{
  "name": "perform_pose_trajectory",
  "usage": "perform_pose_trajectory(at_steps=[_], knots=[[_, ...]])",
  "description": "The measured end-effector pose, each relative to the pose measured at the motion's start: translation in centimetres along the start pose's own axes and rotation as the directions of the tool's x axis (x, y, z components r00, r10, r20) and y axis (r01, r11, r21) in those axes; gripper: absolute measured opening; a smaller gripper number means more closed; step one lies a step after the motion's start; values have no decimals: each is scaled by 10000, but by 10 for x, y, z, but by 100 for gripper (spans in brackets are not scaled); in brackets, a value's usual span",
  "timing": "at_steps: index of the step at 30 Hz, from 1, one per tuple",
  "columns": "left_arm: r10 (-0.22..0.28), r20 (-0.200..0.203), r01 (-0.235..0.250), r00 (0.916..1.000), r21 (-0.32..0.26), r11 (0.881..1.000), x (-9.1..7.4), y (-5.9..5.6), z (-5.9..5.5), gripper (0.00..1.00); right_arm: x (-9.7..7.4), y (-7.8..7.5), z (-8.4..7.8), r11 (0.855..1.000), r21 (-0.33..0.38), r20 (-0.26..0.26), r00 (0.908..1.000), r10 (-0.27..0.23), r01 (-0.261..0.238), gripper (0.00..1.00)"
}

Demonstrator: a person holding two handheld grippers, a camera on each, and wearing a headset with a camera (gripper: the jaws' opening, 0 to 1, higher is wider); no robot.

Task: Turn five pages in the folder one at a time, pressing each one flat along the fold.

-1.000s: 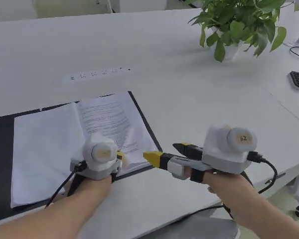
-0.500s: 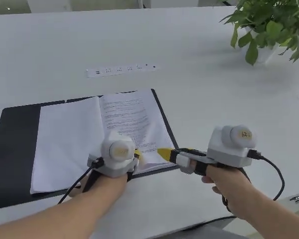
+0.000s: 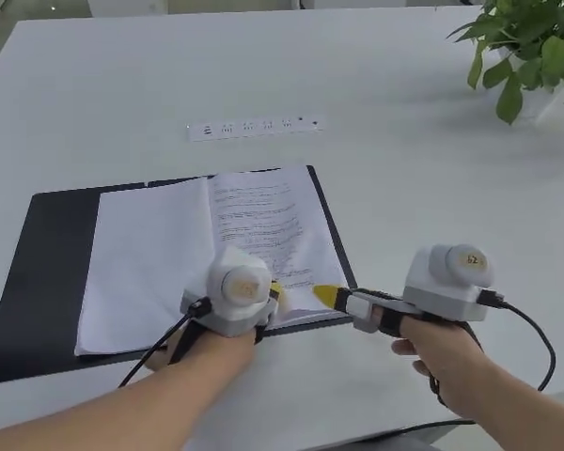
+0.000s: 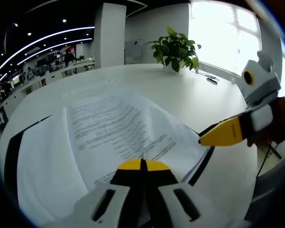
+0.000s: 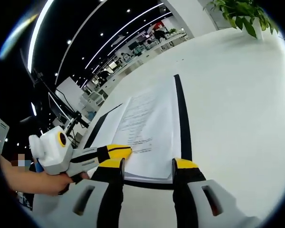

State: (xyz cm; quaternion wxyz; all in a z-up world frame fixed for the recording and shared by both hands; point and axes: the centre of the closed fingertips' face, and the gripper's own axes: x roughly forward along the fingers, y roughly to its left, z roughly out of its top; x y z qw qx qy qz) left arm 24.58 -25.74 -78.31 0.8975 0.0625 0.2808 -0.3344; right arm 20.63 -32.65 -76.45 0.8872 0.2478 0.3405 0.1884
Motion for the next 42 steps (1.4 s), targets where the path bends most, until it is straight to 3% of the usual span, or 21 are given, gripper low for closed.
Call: perform_pose_trajectory(at_steps=[10, 20, 29, 35, 38, 42], knots=[[55, -16, -55, 10000, -13, 10000, 0, 0, 0, 0, -1, -8, 1, 9998, 154, 24, 9999, -115, 114, 29], [77, -55, -77, 10000, -9, 10000, 0, 0, 0, 0, -3, -13, -2, 9979, 640, -153, 9998, -100, 110, 14], [109, -89, -109, 9999, -4, 9999, 0, 0, 0, 0, -6, -14, -4, 9978, 643, -229, 9997, -121, 136, 0], [120, -126, -121, 9998, -100, 9999, 0, 0, 1, 0, -7, -6, 0, 9961, 874, -183, 9998, 99, -83, 0], [-92, -134, 83, 9999, -666, 9977, -1, -2, 2, 1, -11, 3, 5, 9973, 712, 20, 9998, 196, -197, 0], [-288, -318, 284, 9991, -156, 9995, -11, -3, -3, 6, -16, 17, 13, 9975, 575, 400, 9984, 396, -418, 0]])
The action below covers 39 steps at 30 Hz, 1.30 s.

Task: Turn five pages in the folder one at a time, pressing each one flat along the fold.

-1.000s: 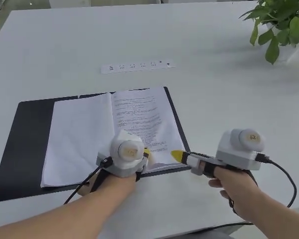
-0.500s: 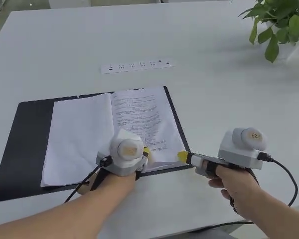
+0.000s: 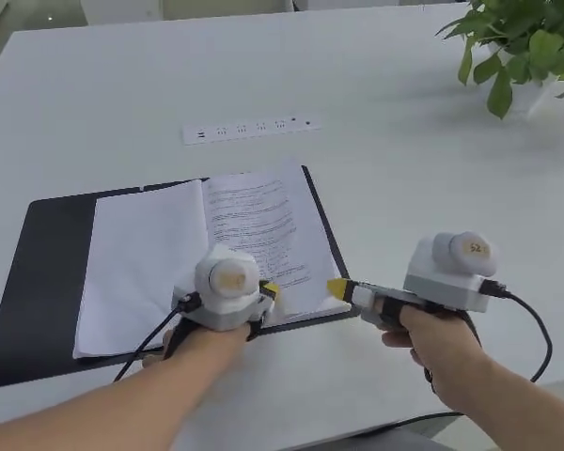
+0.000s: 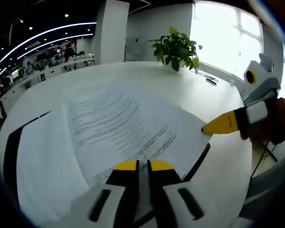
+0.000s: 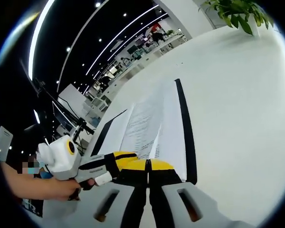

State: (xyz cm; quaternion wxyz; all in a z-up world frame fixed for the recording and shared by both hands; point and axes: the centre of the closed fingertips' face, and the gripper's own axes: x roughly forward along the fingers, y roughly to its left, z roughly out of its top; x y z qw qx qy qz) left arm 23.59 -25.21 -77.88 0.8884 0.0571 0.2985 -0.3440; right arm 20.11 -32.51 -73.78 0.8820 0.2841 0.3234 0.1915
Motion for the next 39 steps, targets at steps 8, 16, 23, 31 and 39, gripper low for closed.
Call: perform_pose_trajectory(at_steps=[8, 16, 23, 31, 39], knots=[[138, 772, -131, 9969, -87, 9999, -45, 23, 10, 15, -2, 61, 11, 9896, -340, 378, 9893, 1410, -1397, 0], [674, 1275, -680, 9895, 6, 9977, -105, 63, 11, 17, 18, 141, 15, 9601, -782, 458, 9610, 2726, -2686, 0], [1435, 1656, -1421, 9757, -207, 9896, -162, 101, 4, 17, 49, 198, 1, 9329, -1166, -42, 9394, 3427, -3408, 0], [2353, 1798, -2305, 9552, -473, 9719, -215, 138, -15, 17, 90, 238, -35, 9203, -1414, -990, 9302, 3534, -3647, 0], [2794, 1779, -2720, 9436, -653, 9601, -242, 154, -29, 17, 121, 245, -71, 9281, -1632, -1860, 9343, 3041, -3346, 0]])
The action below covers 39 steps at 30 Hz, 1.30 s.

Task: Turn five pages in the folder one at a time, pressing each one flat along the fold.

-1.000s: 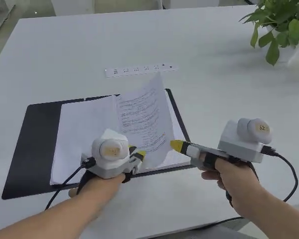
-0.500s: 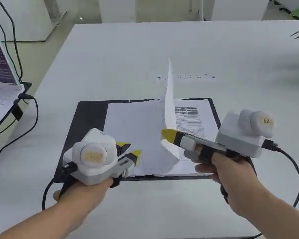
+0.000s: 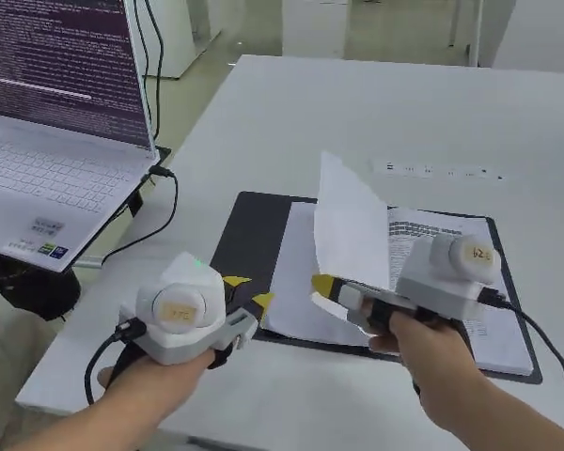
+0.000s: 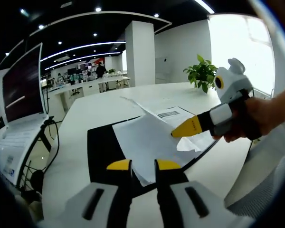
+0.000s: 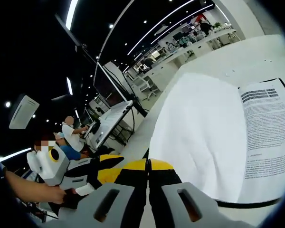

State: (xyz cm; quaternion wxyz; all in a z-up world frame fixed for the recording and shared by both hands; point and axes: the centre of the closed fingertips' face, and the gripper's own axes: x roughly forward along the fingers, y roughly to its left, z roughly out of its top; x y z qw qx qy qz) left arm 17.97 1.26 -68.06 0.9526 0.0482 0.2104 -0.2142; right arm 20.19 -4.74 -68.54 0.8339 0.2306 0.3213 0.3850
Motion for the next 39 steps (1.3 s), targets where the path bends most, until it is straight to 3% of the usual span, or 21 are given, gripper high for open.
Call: perform_pose_trajectory(at_steps=[8, 12, 14, 19, 23, 30, 31, 32, 33, 35, 38, 39], knots=[[187, -252, -190, 9995, -99, 9998, -8, 10, -13, 17, 25, -17, -26, 9985, -246, -918, 9944, -519, 498, 0], [116, -582, -121, 9982, -81, 9999, -8, 9, -25, 17, 39, -31, -42, 9945, -215, -1652, 9807, -1049, 1028, 0], [157, -791, -152, 9967, 64, 9999, -8, 11, -32, 17, 46, -34, -48, 9942, -450, -1781, 9784, -1046, 981, 0], [161, -1017, -172, 9947, -94, 9998, -6, 13, -43, 17, 58, -46, -64, 9917, -186, -2316, 9643, -1282, 1274, 0], [114, -1174, -127, 9930, -100, 9999, -2, 11, -50, 17, 66, -48, -70, 9930, 47, -2498, 9616, -1135, 1184, 0], [-92, -1410, 102, 9900, 62, 9999, 7, 4, -55, 17, 63, -48, -76, 9950, 187, -2515, 9637, -900, 978, 0], [-125, -1444, 142, 9894, 114, 9998, 9, 3, -56, 17, 60, -47, -76, 9960, 182, -2478, 9655, -802, 874, 2], [-168, -1481, 189, 9888, 130, 9997, 10, 2, -56, 17, 60, -41, -74, 9976, 466, -2304, 9723, -398, 518, 5], [-207, -1514, 232, 9883, 148, 9996, 12, 1, -57, 17, 57, -35, -73, 9950, 952, -2287, 9735, -76, 301, 10], [-252, -1559, 290, 9875, 222, 9993, 15, -1, -56, 17, 54, -33, -68, 9954, 951, -1981, 9802, 59, 132, 20], [-467, -1598, 533, 9860, 373, 9979, 26, -8, -54, 17, 36, -42, -54, 9980, 555, -1525, 9880, -224, 312, 12], [-586, -1628, 666, 9849, 436, 9968, 32, -12, -53, 17, 28, -47, -49, 9967, 742, -1328, 9909, -232, 333, 11]])
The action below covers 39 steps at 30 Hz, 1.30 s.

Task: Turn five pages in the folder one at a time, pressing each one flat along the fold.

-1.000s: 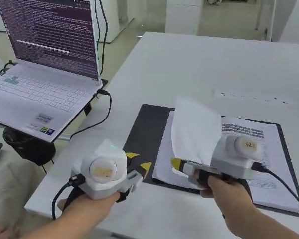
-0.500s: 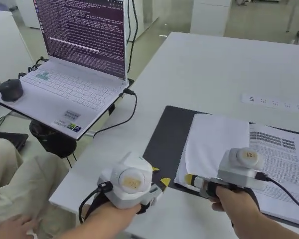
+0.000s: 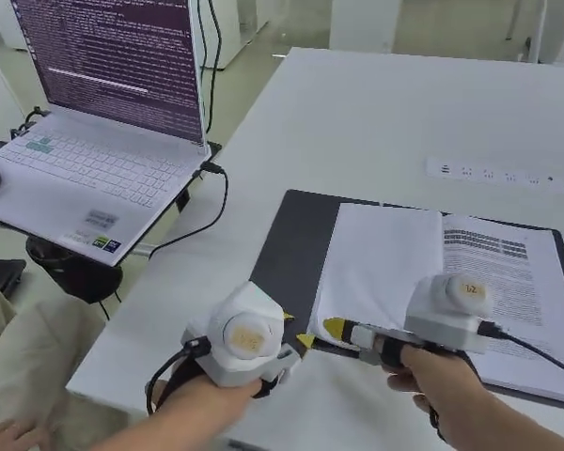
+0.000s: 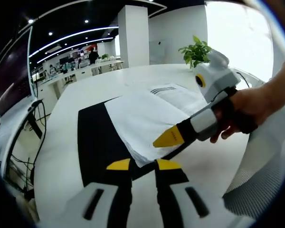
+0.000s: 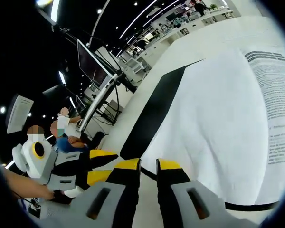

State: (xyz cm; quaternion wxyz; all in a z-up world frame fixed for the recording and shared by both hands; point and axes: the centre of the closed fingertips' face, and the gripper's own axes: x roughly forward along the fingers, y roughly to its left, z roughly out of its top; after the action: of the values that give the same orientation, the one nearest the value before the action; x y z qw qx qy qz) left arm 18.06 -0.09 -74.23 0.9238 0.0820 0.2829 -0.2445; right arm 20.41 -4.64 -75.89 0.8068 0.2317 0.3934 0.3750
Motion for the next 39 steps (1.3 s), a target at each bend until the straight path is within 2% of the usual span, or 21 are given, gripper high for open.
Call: perform_pose_trajectory(at_steps=[2, 4, 8, 12, 17, 18, 19, 21, 25, 26, 27, 29, 31, 32, 33, 34, 35, 36, 39], knots=[[-109, -80, 110, 9999, 173, 9998, 9, -4, 2, 17, -10, -9, 6, 9991, 402, 227, 9997, -130, 121, 12], [-278, -92, 280, 9996, 250, 9993, 21, -12, 5, 17, -23, -20, 12, 9990, 395, 438, 9988, -207, 190, 11], [-381, -293, 389, 9988, 274, 9989, 40, -20, 3, 17, -44, -40, 22, 9955, 843, 802, 9956, -493, 425, 9], [-199, -625, 205, 9978, 94, 9997, 52, -19, -6, 17, -55, -54, 29, 9914, 1157, 951, 9929, -716, 605, 6], [131, -1054, -164, 9943, -306, 9994, 55, -13, -23, 17, -58, -73, 39, 9825, 1708, 1153, 9887, -954, 748, 0], [161, -681, -192, 9975, -441, 9988, 54, -13, -18, 17, -58, -75, 40, 9809, 1813, 1172, 9888, -921, 698, 0], [192, -737, -225, 9971, -442, 9988, 53, -13, -20, 17, -57, -81, 42, 9769, 2004, 1187, 9879, -998, 746, 0], [227, -606, -246, 9979, -302, 9992, 53, -14, -20, 17, -57, -85, 44, 9730, 2173, 1163, 9876, -1054, 783, 0], [303, -367, -317, 9989, -397, 9987, 52, -13, -20, 18, -52, -98, 53, 9304, 3620, 1271, 9858, -1098, 570, 0], [337, -388, -349, 9987, -306, 9989, 52, -13, -20, 18, -50, -101, 55, 9140, 4026, 1266, 9858, -1106, 508, 0], [343, -412, -357, 9986, -325, 9988, 53, -12, -20, 18, -49, -103, 56, 9076, 4169, 1201, 9867, -1094, 499, 0], [353, -460, -367, 9983, -290, 9989, 53, -12, -20, 19, -45, -109, 60, 8818, 4696, 1127, 9875, -1099, 445, 0], [370, -485, -386, 9981, -314, 9988, 53, -12, -20, 19, -43, -115, 66, 8680, 4950, 1169, 9869, -1109, 389, 0], [393, -490, -408, 9980, -304, 9987, 53, -11, -20, 20, -43, -117, 68, 8567, 5144, 1165, 9867, -1136, 379, 0], [403, -481, -419, 9980, -327, 9986, 53, -11, -20, 20, -42, -117, 70, 8442, 5355, 1230, 9869, -1045, 226, 0], [420, -471, -439, 9980, -393, 9983, 52, -12, -20, 20, -41, -118, 73, 8218, 5696, 1247, 9872, -996, 110, 0], [441, -471, -459, 9979, -380, 9982, 52, -11, -21, 20, -40, -119, 75, 8170, 5766, 1260, 9876, -932, 36, 0], [470, -470, -487, 9978, -377, 9981, 52, -11, -21, 20, -39, -120, 77, 8018, 5975, 1267, 9884, -835, -89, 0], [517, -431, -535, 9977, -416, 9977, 52, -11, -21, 20, -34, -127, 83, 7493, 6611, 1350, 9885, -684, -384, 0]])
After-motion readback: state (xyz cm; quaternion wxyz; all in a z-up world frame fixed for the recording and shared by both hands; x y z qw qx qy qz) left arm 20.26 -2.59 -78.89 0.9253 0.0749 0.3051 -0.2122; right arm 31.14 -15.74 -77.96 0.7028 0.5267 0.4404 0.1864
